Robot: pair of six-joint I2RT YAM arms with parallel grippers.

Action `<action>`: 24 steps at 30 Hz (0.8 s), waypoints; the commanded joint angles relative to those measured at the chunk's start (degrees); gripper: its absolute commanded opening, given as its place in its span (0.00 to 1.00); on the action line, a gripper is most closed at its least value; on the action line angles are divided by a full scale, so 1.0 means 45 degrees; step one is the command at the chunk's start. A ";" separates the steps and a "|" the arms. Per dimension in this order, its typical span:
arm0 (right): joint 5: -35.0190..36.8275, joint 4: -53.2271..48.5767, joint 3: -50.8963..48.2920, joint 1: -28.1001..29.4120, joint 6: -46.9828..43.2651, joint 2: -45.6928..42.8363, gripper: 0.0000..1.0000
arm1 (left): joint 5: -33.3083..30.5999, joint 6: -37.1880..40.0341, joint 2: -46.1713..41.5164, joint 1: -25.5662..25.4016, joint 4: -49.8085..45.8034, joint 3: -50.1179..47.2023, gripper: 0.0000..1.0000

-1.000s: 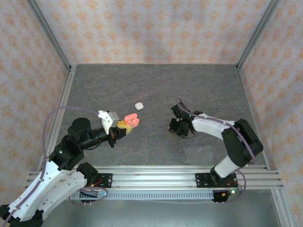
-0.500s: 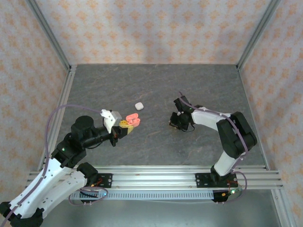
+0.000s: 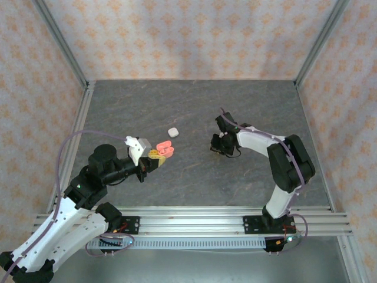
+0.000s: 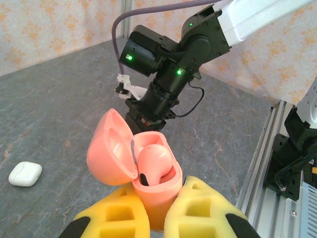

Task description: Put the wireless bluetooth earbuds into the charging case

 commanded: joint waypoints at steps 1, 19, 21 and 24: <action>0.0544 -0.0789 0.0665 -0.0284 -0.0659 0.0150 0.16 | -0.0116 0.0249 -0.0075 -0.0041 0.0014 0.0268 0.00; 0.1735 -0.0275 0.0069 0.0252 -0.3197 -0.0903 0.45 | -0.0019 0.0208 0.0173 -0.0035 0.0239 0.0353 0.00; 0.1904 -0.0324 0.0136 0.0485 -0.3511 -0.0696 0.46 | 0.0021 0.0194 0.0251 -0.0041 0.0256 0.0388 0.00; 0.2088 -0.0308 0.0235 0.0713 -0.3782 -0.0333 0.46 | 0.0041 0.0190 0.0276 -0.0044 0.0238 0.0445 0.00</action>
